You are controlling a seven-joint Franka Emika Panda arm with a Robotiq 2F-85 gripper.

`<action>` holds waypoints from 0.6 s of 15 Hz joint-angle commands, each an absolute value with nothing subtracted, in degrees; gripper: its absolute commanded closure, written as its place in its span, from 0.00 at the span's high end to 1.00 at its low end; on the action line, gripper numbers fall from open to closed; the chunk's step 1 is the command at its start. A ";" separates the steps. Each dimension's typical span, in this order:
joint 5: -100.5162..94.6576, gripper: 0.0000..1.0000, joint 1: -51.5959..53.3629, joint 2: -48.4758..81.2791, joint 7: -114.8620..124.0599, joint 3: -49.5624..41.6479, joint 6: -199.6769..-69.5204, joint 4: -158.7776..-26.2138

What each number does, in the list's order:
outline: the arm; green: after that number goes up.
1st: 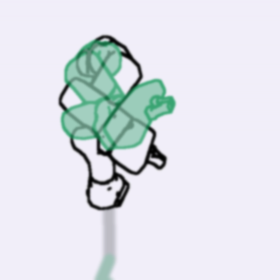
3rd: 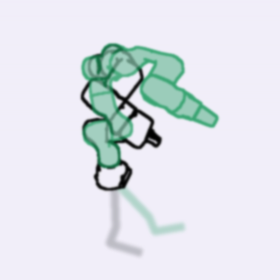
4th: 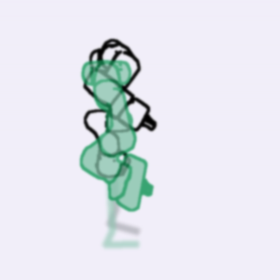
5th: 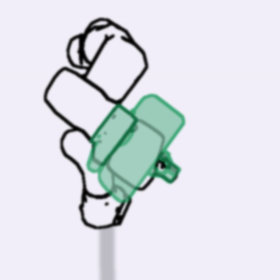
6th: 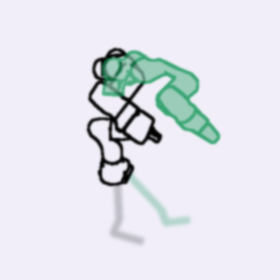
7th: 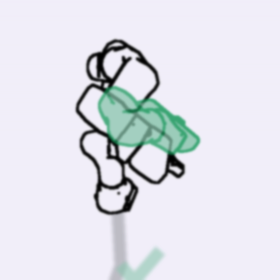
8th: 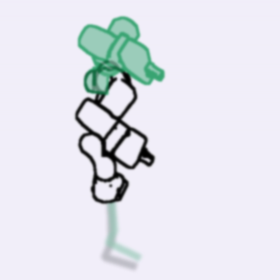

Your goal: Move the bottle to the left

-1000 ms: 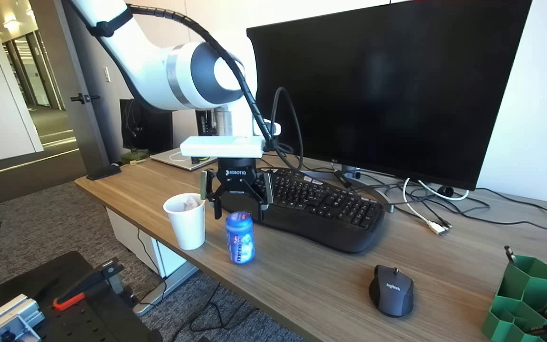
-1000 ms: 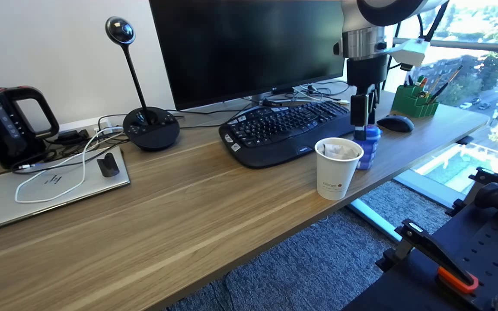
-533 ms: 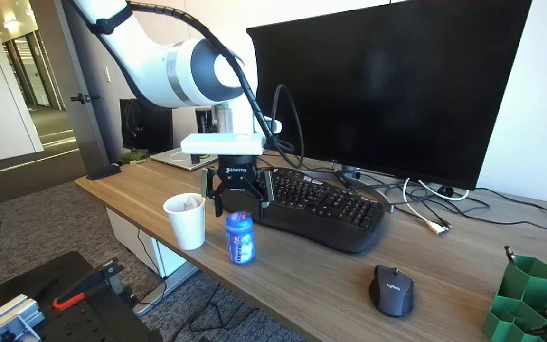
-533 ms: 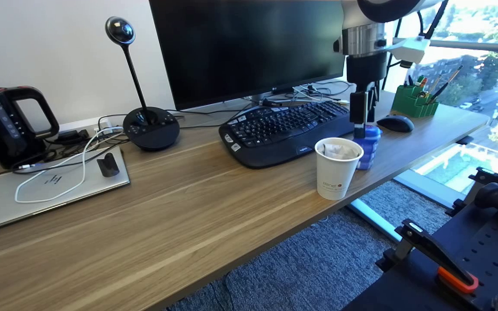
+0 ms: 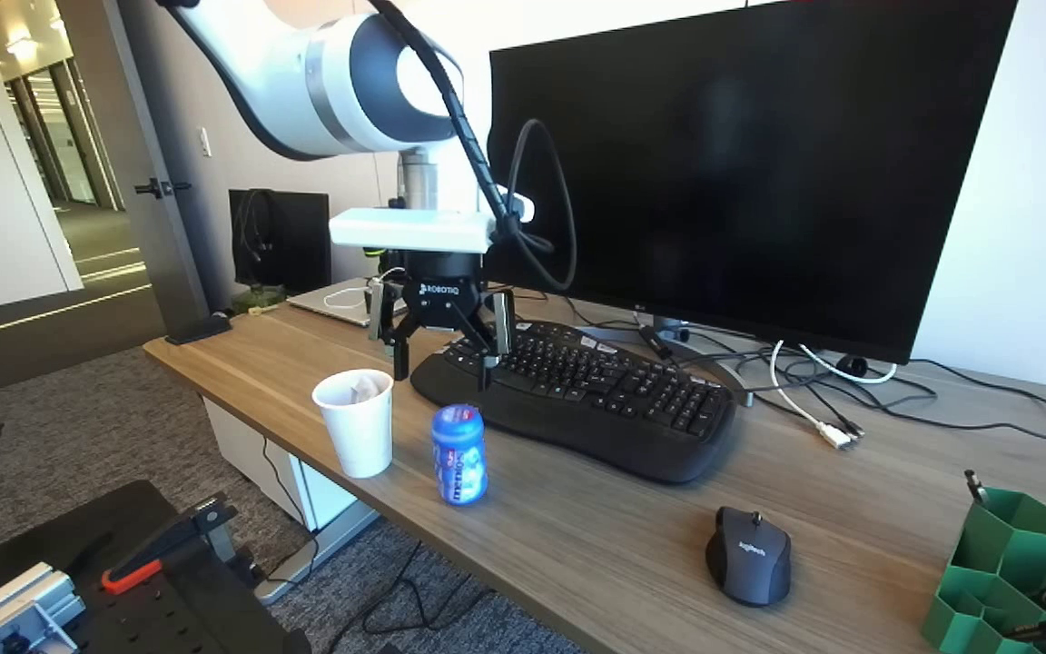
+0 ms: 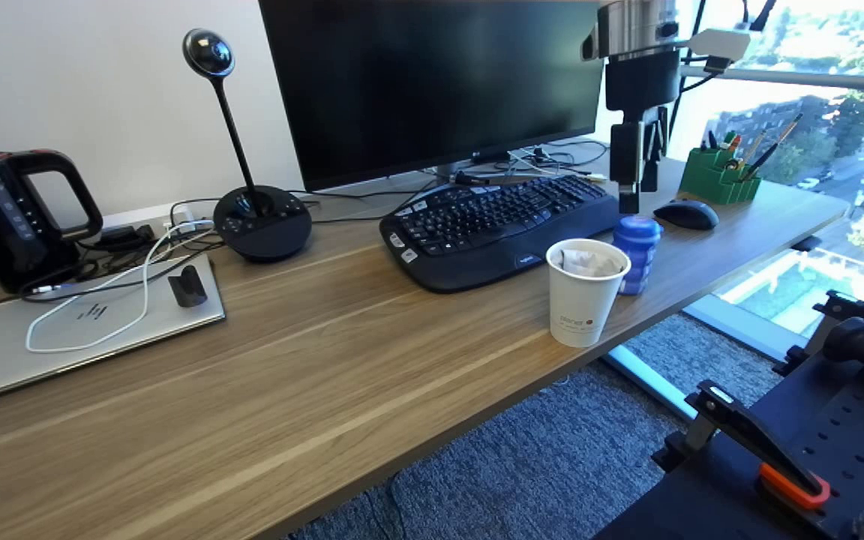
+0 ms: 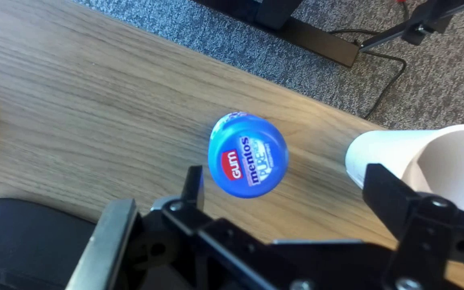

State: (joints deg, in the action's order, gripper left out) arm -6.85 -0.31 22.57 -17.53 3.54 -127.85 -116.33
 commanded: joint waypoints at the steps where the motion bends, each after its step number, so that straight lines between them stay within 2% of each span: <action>1: -5.19 1.00 -0.49 19.94 -16.71 3.58 -126.04 -116.79; 9: -6.88 1.00 0.38 19.16 -11.07 2.12 -127.30 -117.94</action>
State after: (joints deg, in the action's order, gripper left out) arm -6.16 -0.31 20.62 -13.93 2.92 -127.34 -116.43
